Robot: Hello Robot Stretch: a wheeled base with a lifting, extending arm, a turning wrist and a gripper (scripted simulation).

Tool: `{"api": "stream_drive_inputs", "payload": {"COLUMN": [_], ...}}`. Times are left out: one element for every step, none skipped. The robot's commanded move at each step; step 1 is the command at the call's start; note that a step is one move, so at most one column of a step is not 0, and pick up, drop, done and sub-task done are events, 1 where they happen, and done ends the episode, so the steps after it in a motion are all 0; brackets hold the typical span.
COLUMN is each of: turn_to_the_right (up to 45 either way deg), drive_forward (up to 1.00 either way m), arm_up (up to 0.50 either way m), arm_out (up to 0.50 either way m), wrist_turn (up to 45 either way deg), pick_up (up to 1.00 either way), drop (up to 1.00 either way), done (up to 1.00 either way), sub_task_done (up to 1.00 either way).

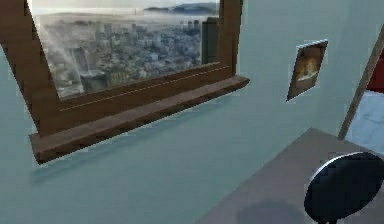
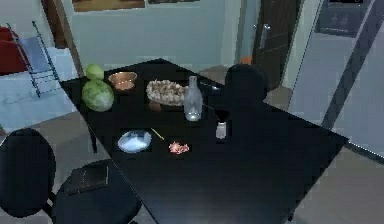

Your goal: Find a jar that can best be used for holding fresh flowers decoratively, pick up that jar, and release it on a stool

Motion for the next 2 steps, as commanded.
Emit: {"api": "stream_drive_inputs", "payload": {"turn_to_the_right": [6.0,3.0], "drive_forward": [0.0,0.0], "arm_up": [0.0,0.0], "arm_out": [0.0,0.0], "wrist_turn": [0.0,0.0], "pick_up": [0.0,0.0], "drop": [0.0,0.0], "done": [0.0,0.0], "sub_task_done": [0.0,0.0]}}
